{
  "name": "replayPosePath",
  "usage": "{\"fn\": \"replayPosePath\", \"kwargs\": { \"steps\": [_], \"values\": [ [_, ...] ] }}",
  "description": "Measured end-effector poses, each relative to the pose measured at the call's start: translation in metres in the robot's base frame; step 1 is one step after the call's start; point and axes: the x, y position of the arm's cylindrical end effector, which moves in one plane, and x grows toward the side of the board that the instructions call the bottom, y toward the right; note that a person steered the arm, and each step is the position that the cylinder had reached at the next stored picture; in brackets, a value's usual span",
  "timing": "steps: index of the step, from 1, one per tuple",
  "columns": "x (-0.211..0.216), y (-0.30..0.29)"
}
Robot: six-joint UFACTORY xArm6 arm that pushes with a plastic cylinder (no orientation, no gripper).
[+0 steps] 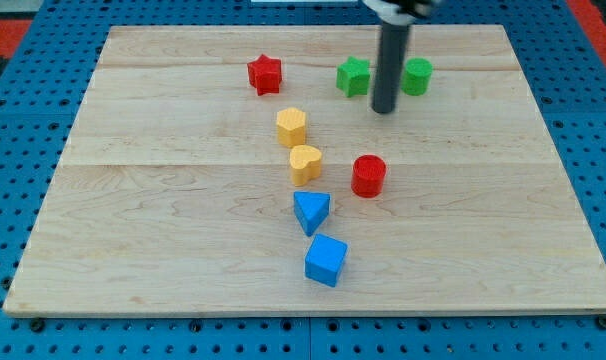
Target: Push the red circle towards the green circle
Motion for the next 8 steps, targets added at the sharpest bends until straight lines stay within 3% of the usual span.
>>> {"fn": "replayPosePath", "kwargs": {
  "steps": [1, 2, 3, 4, 5, 6, 7, 8],
  "values": [
    [0.070, 0.058],
    [0.143, 0.032],
    [0.143, -0.034],
    [0.105, -0.070],
    [0.070, -0.078],
    [0.068, -0.060],
    [0.104, -0.059],
    [0.108, -0.044]
  ]
}}
